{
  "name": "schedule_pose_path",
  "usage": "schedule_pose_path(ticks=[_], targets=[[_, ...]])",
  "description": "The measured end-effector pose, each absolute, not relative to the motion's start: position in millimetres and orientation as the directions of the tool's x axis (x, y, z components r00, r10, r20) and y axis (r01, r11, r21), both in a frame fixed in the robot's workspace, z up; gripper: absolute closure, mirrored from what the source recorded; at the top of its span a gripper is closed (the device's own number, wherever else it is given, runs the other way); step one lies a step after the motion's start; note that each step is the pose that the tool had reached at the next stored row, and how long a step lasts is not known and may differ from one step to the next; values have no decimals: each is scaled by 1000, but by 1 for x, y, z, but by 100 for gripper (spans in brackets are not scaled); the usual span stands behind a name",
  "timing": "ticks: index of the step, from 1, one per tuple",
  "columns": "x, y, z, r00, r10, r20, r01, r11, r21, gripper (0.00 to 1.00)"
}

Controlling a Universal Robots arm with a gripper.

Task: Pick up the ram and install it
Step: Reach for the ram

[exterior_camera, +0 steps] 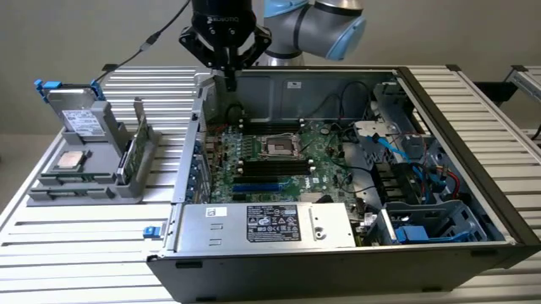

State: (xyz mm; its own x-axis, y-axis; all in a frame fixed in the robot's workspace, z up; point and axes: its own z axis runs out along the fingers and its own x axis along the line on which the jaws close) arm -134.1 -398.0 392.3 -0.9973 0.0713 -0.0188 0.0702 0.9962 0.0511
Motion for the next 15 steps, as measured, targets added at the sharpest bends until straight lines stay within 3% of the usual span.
schedule_pose_path(ticks=[15], targets=[[-202, -393, 388, -997, 71, -19, 70, 996, 51, 90]])
